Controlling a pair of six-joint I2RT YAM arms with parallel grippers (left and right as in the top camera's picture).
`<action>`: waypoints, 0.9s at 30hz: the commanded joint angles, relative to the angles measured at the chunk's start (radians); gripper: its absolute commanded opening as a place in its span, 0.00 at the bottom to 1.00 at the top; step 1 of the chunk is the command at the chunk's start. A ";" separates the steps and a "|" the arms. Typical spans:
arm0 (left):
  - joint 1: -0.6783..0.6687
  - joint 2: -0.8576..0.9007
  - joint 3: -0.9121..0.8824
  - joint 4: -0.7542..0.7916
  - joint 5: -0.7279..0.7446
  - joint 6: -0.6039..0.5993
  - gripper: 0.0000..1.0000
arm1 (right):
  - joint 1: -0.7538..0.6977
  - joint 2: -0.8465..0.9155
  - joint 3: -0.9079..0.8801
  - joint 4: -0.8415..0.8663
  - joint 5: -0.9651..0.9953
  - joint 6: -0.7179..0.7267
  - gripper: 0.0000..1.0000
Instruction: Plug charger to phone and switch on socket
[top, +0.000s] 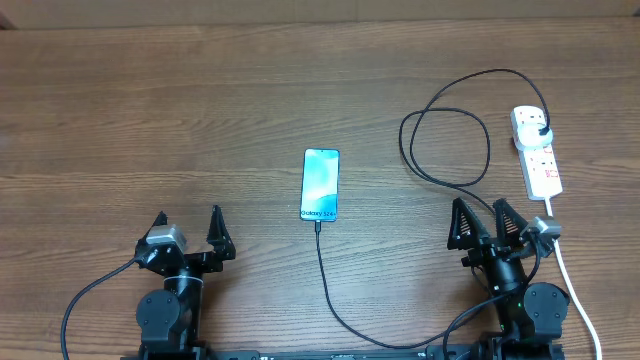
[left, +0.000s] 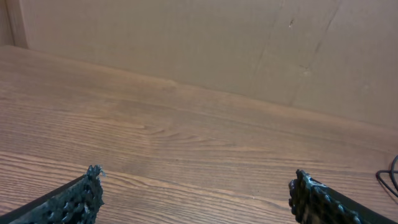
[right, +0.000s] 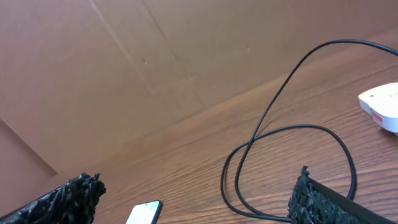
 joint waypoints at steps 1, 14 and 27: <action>0.005 -0.008 -0.004 0.002 0.005 -0.010 0.99 | -0.006 -0.002 -0.010 0.005 0.014 -0.004 1.00; 0.005 -0.008 -0.004 0.002 0.005 -0.010 1.00 | -0.006 -0.002 -0.010 0.005 0.014 -0.004 1.00; 0.005 -0.008 -0.004 0.002 0.005 -0.010 0.99 | 0.003 -0.004 -0.011 -0.013 0.148 -0.165 1.00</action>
